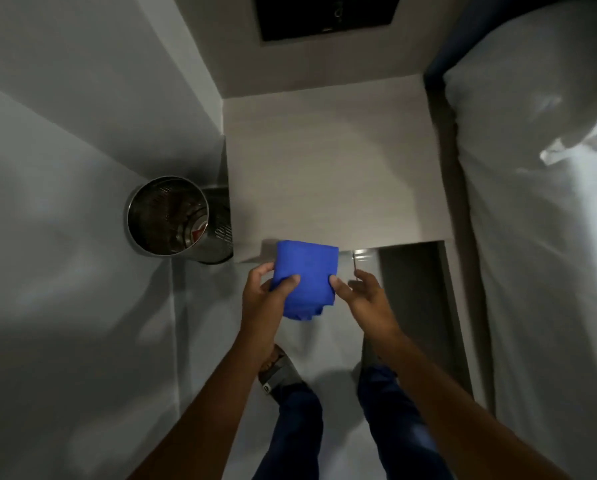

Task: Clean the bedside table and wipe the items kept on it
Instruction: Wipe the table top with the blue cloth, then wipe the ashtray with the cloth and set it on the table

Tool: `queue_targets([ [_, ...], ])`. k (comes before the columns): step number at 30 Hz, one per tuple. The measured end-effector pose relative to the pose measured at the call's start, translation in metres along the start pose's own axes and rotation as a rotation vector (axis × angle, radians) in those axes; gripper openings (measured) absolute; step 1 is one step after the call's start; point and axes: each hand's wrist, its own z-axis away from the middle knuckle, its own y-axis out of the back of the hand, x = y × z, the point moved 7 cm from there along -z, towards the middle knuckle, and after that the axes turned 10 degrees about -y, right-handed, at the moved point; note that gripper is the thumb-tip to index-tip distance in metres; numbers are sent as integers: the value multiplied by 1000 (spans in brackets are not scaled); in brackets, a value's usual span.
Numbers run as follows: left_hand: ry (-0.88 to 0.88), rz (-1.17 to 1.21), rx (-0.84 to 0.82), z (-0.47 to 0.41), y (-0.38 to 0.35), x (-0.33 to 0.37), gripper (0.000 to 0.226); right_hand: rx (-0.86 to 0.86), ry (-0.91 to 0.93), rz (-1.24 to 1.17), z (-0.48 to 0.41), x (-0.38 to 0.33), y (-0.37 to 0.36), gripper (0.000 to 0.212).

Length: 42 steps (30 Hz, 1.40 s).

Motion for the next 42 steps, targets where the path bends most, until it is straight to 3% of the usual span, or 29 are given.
queue_targets([
  [2,61,108,-113,23,-18,9,45,-161,-82,-147,14,13,22,76],
  [4,68,140,-240,44,-41,21,47,-317,-59,-287,37,9,43,49],
  [7,40,96,-355,69,-82,37,45,-308,30,-411,67,-5,87,31],
  [11,-64,-43,-497,99,-157,63,43,-102,85,-565,91,-9,159,40],
  [16,-260,-273,-720,133,-270,83,38,237,236,-523,129,-18,249,38],
  [21,-298,-388,-802,156,-349,87,30,669,360,-245,167,-24,347,24],
  [24,-329,-464,-836,174,-391,88,30,924,514,-12,189,-37,399,44],
  [26,-328,-525,-890,186,-420,86,36,1072,512,249,175,-36,433,57],
  [28,-296,-548,-909,194,-442,85,44,1060,372,465,141,-29,454,64],
  [31,-176,-452,-851,194,-466,76,54,930,263,560,99,-17,457,66],
  [33,-58,-355,-790,192,-474,68,54,871,295,535,87,-11,450,69],
  [38,107,-114,-744,202,-464,61,25,728,440,334,102,1,429,76],
  [42,200,8,-710,201,-413,52,23,615,567,345,131,8,379,65],
])
